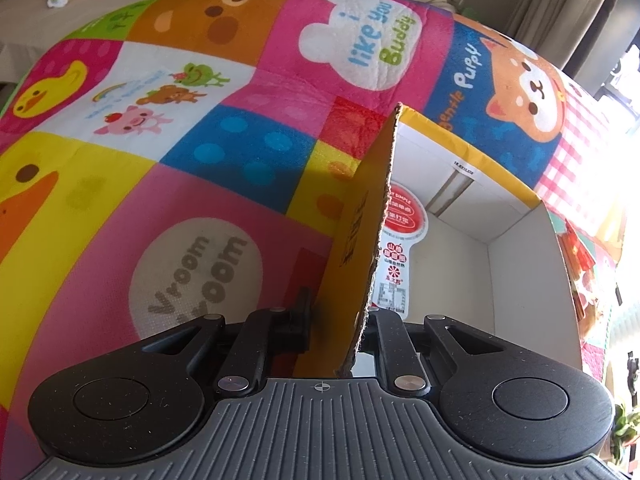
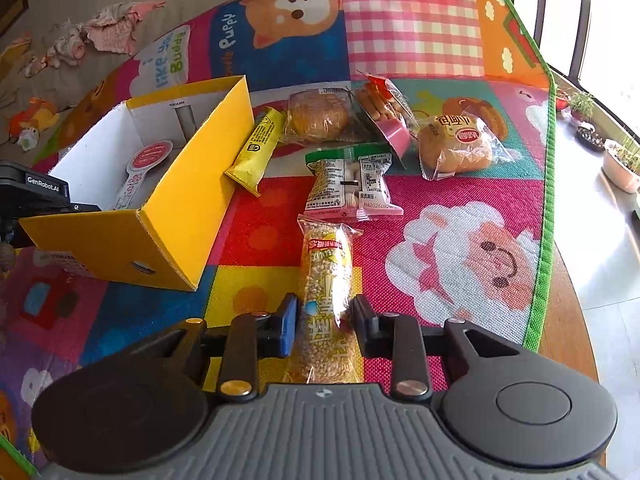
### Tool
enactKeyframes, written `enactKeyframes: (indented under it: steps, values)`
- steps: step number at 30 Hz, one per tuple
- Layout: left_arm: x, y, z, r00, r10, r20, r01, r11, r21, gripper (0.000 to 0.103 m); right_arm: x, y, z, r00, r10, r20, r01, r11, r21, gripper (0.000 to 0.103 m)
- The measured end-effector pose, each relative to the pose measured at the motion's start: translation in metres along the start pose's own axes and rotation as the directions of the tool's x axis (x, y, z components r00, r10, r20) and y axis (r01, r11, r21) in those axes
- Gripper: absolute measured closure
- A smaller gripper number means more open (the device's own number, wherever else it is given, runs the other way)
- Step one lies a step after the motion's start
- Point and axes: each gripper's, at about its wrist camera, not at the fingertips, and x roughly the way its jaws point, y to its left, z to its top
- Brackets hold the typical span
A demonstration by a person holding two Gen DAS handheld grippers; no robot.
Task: Organize objects
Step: 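Move the right gripper to the long corn-snack bag and grasp it, then carry the corn-snack bag into the box and open the right gripper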
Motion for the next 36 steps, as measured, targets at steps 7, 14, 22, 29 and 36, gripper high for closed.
enactKeyframes:
  steps: [7,14,22,29,36]
  values:
    - [0.001,-0.001,0.001,1.0,0.003,-0.013,-0.003,1.0,0.02,0.088,-0.034,0.003,-0.013,0.992,0.12,-0.023,-0.12,0.993,0.025,0.074]
    - [0.001,0.0,0.0,1.0,-0.007,-0.013,0.008,1.0,0.027,0.088,-0.083,0.014,0.002,0.973,0.232,0.016,-0.232,0.973,-0.003,0.074]
    - [0.001,0.002,0.0,1.0,-0.027,-0.015,0.027,0.999,0.03,0.088,-0.116,0.048,0.051,0.948,0.287,0.138,-0.272,0.955,-0.119,0.074]
    - [0.001,0.002,0.0,1.0,-0.026,-0.014,0.026,0.999,0.022,0.088,-0.094,0.071,0.11,0.93,0.293,0.223,-0.272,0.955,-0.119,0.074]
    - [0.0,0.004,0.0,0.999,-0.028,-0.026,0.028,1.0,0.009,0.088,-0.062,0.072,0.116,0.936,0.277,0.216,-0.257,0.959,-0.116,0.073]
